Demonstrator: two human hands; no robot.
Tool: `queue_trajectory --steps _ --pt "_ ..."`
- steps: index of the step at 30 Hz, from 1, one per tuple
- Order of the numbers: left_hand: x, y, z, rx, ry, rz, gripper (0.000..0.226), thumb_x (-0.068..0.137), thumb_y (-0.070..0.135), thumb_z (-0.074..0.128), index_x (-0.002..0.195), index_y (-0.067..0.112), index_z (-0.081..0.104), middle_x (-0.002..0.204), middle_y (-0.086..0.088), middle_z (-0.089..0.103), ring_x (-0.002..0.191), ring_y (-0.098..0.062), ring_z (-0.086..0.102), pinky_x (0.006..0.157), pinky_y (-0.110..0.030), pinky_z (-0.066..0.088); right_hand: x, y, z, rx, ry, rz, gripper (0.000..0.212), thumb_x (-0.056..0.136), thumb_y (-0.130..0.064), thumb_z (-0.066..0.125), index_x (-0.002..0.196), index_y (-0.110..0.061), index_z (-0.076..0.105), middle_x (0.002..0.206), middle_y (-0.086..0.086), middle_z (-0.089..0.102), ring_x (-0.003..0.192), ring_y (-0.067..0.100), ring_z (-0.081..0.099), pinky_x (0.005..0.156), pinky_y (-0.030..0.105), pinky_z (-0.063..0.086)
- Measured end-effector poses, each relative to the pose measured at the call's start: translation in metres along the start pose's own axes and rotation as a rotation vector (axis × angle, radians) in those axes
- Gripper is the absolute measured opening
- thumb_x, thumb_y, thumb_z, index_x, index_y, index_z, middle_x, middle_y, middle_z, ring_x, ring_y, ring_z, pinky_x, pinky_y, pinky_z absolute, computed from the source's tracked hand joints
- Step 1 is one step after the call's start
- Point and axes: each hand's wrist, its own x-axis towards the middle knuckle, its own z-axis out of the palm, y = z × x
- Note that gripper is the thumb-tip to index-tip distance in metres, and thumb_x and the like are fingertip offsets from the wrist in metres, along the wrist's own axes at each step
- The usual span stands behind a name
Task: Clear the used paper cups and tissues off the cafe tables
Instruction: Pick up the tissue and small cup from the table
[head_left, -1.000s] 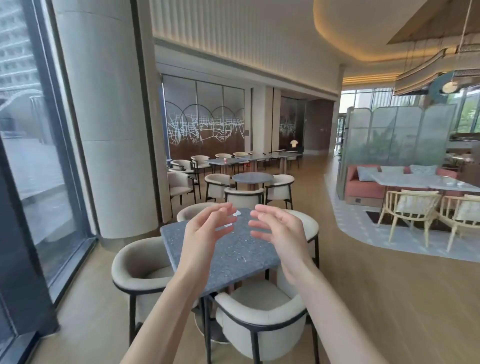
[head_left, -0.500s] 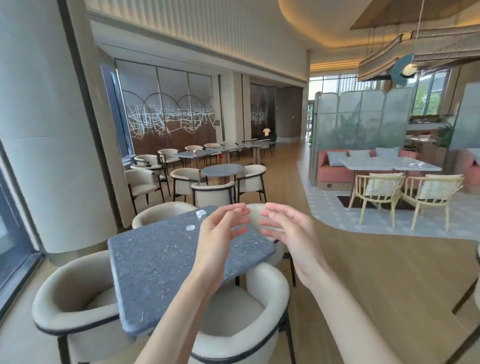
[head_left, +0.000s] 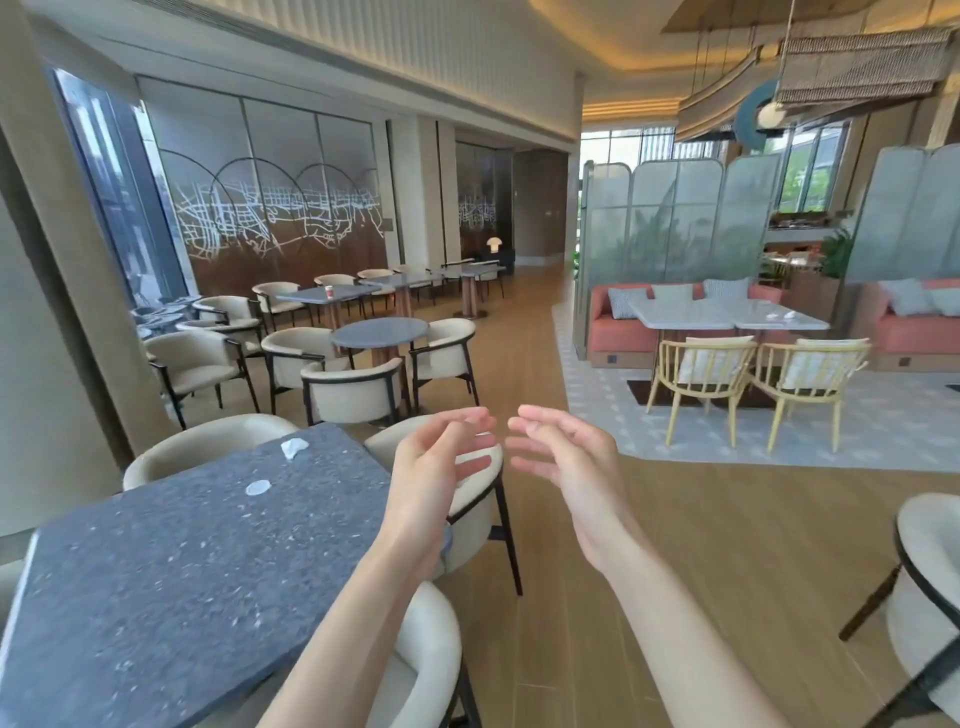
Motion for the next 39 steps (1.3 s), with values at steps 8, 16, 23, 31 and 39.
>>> queue_trajectory --steps 8,16,23,31,39 --pt "0.142 -0.107 0.029 -0.009 0.073 -0.078 0.026 0.101 0.01 0.05 0.102 0.008 0.075 0.104 -0.006 0.078 0.103 -0.023 0.073 0.099 -0.048 0.054 0.151 0.079 -0.041 -0.058 0.015 0.066 0.021 0.098 -0.013 0.06 0.115 -0.011 0.071 0.104 0.005 0.077 0.097 0.016 0.074 0.09 0.034 0.06" --pt "0.339 -0.165 0.043 -0.009 0.127 -0.104 0.028 0.101 0.009 0.048 0.107 0.009 0.075 0.106 -0.008 0.077 0.104 -0.024 0.072 0.092 -0.04 0.057 0.35 0.133 -0.032 -0.085 -0.017 0.121 0.019 0.098 -0.011 0.06 0.113 -0.01 0.071 0.107 0.007 0.075 0.098 0.018 0.073 0.09 0.035 0.06" --pt "0.466 -0.212 0.091 0.027 0.127 -0.138 0.027 0.1 0.008 0.048 0.108 0.008 0.073 0.106 -0.01 0.076 0.103 -0.024 0.071 0.094 -0.041 0.057 0.494 0.174 -0.057 -0.072 -0.018 0.146 0.019 0.098 -0.013 0.06 0.112 -0.013 0.072 0.107 0.005 0.076 0.097 0.016 0.074 0.089 0.034 0.06" --pt "0.624 -0.293 0.161 0.026 0.219 -0.157 0.027 0.102 0.008 0.045 0.109 0.006 0.072 0.108 -0.017 0.074 0.1 -0.025 0.071 0.09 -0.039 0.059 0.675 0.24 -0.123 -0.069 -0.069 0.175 0.019 0.099 -0.014 0.059 0.114 -0.013 0.072 0.114 0.002 0.073 0.098 0.014 0.073 0.09 0.034 0.06" --pt "0.781 -0.322 0.206 0.026 0.395 -0.128 0.025 0.101 0.008 0.048 0.109 0.006 0.072 0.11 -0.019 0.073 0.098 -0.026 0.071 0.091 -0.045 0.059 0.868 0.255 -0.131 -0.011 -0.243 0.226 0.019 0.098 -0.011 0.058 0.112 -0.011 0.072 0.112 0.008 0.074 0.099 0.019 0.074 0.088 0.036 0.06"
